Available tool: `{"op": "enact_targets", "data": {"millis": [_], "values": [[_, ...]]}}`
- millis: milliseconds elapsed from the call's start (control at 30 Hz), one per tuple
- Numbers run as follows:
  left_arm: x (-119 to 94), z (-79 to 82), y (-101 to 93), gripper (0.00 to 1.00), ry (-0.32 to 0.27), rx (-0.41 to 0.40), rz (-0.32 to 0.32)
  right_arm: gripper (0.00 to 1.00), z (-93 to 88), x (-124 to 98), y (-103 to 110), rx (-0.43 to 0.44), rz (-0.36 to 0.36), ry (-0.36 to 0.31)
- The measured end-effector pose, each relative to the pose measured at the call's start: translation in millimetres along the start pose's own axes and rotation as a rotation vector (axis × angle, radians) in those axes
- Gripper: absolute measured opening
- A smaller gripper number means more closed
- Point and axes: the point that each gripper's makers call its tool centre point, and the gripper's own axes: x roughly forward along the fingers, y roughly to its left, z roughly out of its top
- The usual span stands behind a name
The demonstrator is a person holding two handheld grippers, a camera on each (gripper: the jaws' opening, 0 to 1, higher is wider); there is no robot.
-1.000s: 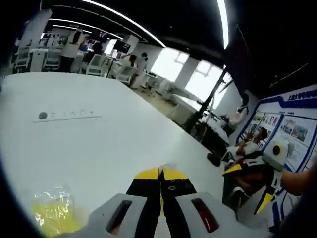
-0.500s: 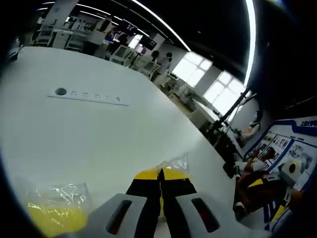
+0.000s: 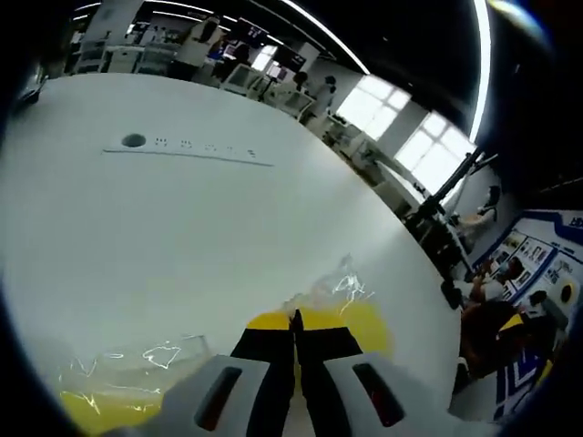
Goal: Compare the silicone blocks by pressing each to a similar depth, holding the contact briefly, and releasing to observe deformation and rebound differences across the visible hardness samples.
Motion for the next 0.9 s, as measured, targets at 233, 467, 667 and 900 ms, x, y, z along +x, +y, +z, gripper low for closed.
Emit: {"op": "enact_targets", "data": {"millis": [233,467,667,900], "values": [[8.5,-1.6,3.2,0.0,0.021,0.074,0.025,0.6,-1.2,-3.1,-2.6,-0.003,-0.018,0.002],[10.8,-2.8,8.2,0.0,0.03,0.094,0.046,0.59,5.8,-6.9,-0.8,-0.002,-0.021,-0.013],[9.6,-1.5,9.3,0.02,0.038,0.142,0.055,0.59,5.7,-5.2,1.1,-0.006,-0.018,-0.011],[6.1,2.3,12.2,0.09,0.072,0.335,0.088,0.59,1.8,-5.9,2.8,0.002,-0.02,-0.008]]}}
